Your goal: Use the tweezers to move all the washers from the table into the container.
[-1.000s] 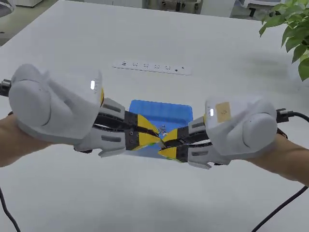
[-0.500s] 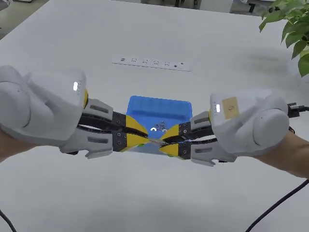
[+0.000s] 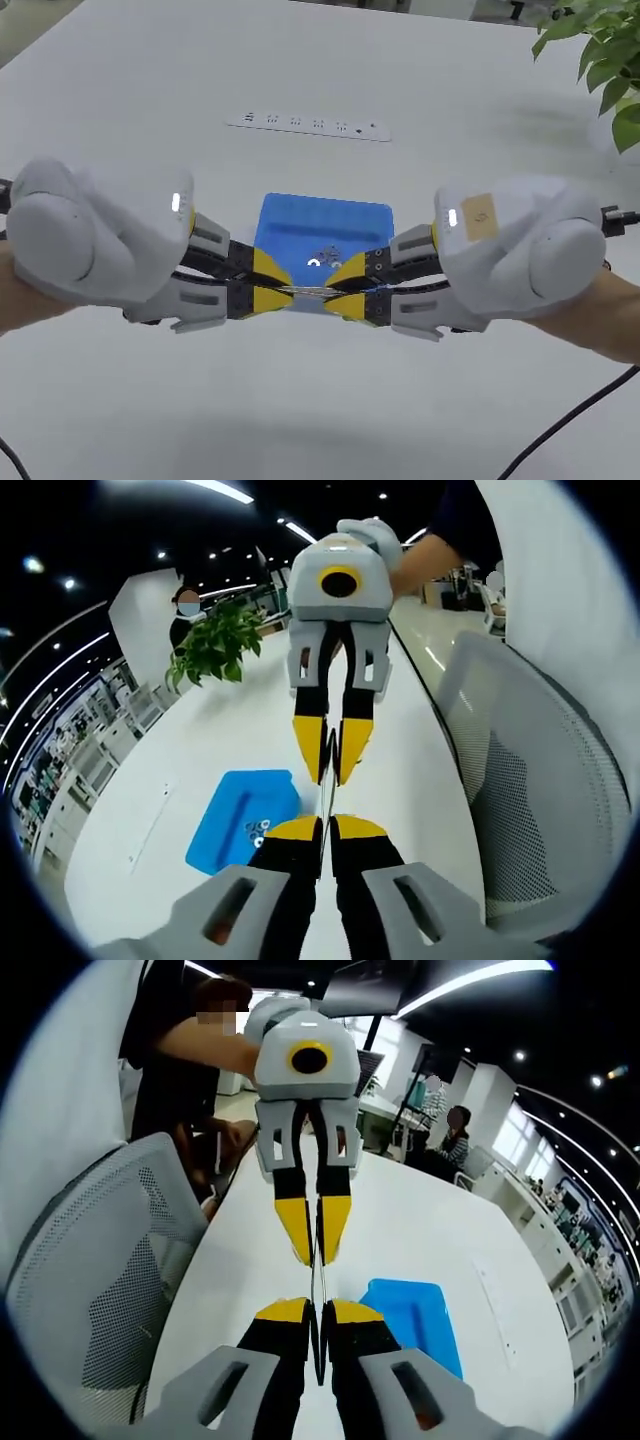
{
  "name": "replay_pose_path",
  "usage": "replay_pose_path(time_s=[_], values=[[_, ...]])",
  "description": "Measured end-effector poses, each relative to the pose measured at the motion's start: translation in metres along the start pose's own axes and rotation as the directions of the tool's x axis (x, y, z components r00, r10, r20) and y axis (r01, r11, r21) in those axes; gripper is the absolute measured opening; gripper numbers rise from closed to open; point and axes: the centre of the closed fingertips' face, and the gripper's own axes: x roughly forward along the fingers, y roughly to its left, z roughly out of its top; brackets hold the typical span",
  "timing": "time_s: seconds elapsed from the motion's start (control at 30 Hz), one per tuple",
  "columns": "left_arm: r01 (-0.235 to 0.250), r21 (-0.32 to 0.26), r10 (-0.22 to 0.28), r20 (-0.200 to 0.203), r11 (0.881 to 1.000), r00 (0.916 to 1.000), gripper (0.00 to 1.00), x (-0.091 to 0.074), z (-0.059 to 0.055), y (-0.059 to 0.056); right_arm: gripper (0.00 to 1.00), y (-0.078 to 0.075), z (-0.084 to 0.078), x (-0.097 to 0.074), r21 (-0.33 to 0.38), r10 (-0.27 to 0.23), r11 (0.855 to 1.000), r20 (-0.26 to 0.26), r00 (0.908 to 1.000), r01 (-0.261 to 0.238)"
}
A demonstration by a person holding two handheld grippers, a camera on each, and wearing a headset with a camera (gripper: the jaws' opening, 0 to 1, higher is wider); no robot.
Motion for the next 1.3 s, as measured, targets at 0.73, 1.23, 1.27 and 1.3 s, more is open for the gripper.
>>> replay_pose_path(time_s=[0.73,1.23,1.27,1.3], values=[[0.068,-0.157,-0.085,-0.105,0.985,0.9908,0.08,0.076,-0.066,0.007,0.08,-0.006,-0.094,0.047,0.135,0.072,0.99,-0.188,0.9795,-0.047],[0.082,-0.242,-0.131,-0.195,0.967,0.972,0.1,0.1,-0.094,0.005,0.1,-0.003,-0.125,0.063,0.167,0.106,0.984,-0.253,0.9615,-0.065],[0.088,-0.248,-0.139,-0.196,0.965,0.9707,0.1,0.099,-0.095,0.004,0.1,-0.003,-0.125,0.064,0.165,0.109,0.984,-0.255,0.9609,-0.068],[0.083,-0.248,-0.134,-0.194,0.965,0.9719,0.11,0.1,-0.094,0.006,0.11,-0.004,-0.124,0.064,0.166,0.11,0.984,-0.258,0.9599,-0.069]])
